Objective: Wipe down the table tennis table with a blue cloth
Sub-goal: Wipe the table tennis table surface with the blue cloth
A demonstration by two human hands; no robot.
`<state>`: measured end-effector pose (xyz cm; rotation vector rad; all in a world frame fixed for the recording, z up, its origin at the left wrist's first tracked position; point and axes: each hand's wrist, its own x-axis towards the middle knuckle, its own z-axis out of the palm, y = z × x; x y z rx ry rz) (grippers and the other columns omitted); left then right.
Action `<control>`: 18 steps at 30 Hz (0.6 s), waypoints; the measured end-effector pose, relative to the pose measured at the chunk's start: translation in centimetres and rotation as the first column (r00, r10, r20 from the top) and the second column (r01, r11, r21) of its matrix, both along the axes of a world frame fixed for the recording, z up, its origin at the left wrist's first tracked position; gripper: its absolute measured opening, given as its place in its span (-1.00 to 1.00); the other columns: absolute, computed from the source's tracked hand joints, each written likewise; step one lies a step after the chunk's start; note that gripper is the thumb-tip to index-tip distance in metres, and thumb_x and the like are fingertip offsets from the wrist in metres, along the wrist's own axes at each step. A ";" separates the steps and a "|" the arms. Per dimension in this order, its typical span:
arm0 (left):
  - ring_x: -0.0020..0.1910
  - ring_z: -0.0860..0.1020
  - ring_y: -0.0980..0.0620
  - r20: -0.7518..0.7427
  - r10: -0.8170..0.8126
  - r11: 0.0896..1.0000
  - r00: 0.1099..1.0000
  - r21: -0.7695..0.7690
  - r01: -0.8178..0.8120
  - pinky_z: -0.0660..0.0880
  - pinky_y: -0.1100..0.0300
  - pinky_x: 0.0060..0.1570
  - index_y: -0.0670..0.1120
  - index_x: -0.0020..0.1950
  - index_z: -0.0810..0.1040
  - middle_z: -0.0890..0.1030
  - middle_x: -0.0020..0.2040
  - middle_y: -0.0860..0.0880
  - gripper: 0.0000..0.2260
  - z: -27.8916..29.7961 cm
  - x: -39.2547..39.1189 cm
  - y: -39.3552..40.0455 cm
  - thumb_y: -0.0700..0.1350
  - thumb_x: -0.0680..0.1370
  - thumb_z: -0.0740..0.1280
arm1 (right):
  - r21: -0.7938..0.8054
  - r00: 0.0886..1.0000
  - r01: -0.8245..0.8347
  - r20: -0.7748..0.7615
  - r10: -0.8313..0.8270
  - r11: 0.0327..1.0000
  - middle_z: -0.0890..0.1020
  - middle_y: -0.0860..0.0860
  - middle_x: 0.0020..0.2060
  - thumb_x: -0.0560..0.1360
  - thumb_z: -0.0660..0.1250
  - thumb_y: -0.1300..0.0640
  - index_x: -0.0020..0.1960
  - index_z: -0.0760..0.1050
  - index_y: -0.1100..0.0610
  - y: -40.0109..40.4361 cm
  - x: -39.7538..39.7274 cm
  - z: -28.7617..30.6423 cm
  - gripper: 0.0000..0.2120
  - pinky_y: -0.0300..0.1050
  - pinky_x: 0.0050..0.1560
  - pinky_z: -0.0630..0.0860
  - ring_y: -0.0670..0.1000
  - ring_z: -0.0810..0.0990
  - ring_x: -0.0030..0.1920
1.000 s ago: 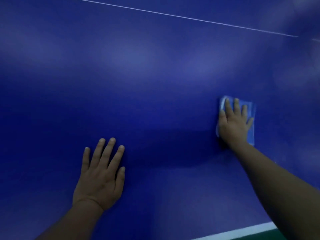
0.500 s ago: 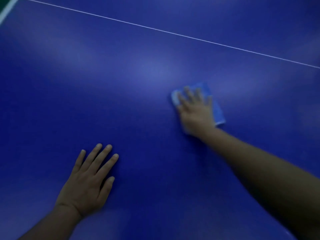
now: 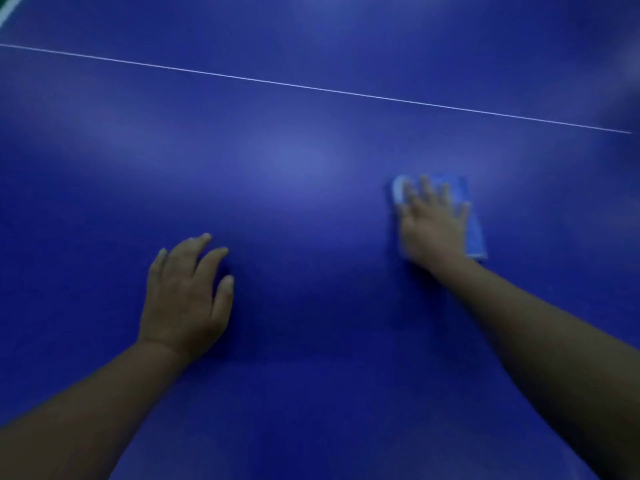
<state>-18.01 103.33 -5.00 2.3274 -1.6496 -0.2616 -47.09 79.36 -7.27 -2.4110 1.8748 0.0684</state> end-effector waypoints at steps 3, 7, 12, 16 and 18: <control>0.49 0.27 -0.19 -0.008 0.012 1.000 1.000 0.009 -0.012 0.01 -0.20 0.51 -0.16 0.38 0.47 0.37 0.48 -0.18 -0.48 -0.1 -1.5 -5.7 0.09 0.56 0.05 | 0.061 0.860 0.482 0.156 -0.486 0.874 0.04 -0.02 0.62 0.67 -0.08 -0.11 0.62 0.05 -0.11 -2.2 -1.8 1.0 -0.48 0.49 0.46 -0.11 0.22 -0.05 0.60; 0.60 -0.08 -0.04 -0.050 0.120 0.991 0.992 0.061 -0.117 -0.23 -0.10 0.54 -0.10 0.59 0.17 0.03 0.63 -0.07 -0.45 -1.4 -3.3 -10.1 0.12 0.65 -0.01 | 0.015 0.992 -0.090 0.084 0.089 0.996 0.06 -0.05 0.62 0.63 -0.10 -0.17 0.61 0.04 -0.15 3.1 4.8 -0.9 -0.45 0.42 0.47 -0.15 0.19 -0.04 0.61; 0.60 -0.20 -0.01 -0.001 0.137 0.981 0.991 0.138 -0.136 -0.31 -0.12 0.52 -0.01 0.62 0.06 -0.04 0.64 -0.04 -0.34 -2.9 -3.7 -10.7 0.24 0.57 -0.16 | 0.025 0.993 0.088 -0.077 -0.085 0.996 -0.03 -0.04 0.63 0.66 -0.14 -0.12 0.62 -0.01 -0.13 -3.2 -3.3 -0.5 -0.47 0.43 0.49 -0.08 0.19 -0.07 0.60; 0.59 -0.21 0.00 0.001 0.145 0.980 0.989 0.140 -0.143 -0.31 -0.12 0.52 0.01 0.62 0.08 -0.03 0.64 -0.03 -0.36 -3.1 -3.7 -10.7 0.23 0.57 -0.16 | 0.082 0.898 0.426 0.078 -0.432 0.901 0.02 -0.08 0.62 0.67 -0.03 -0.12 0.60 0.02 -0.17 -3.9 -6.2 0.4 -0.49 0.39 0.50 -0.13 0.14 -0.07 0.61; 0.60 -0.18 -0.01 -0.004 0.149 0.980 0.989 0.132 -0.147 -0.30 -0.12 0.52 0.00 0.61 0.12 0.01 0.63 -0.04 -0.36 -3.0 -3.7 -10.7 0.22 0.57 -0.14 | 0.039 0.950 0.306 0.050 -0.308 0.951 0.08 -0.05 0.62 0.64 -0.01 -0.13 0.60 0.09 -0.15 -1.1 -2.7 -0.4 -0.47 0.41 0.50 -0.09 0.17 -0.01 0.60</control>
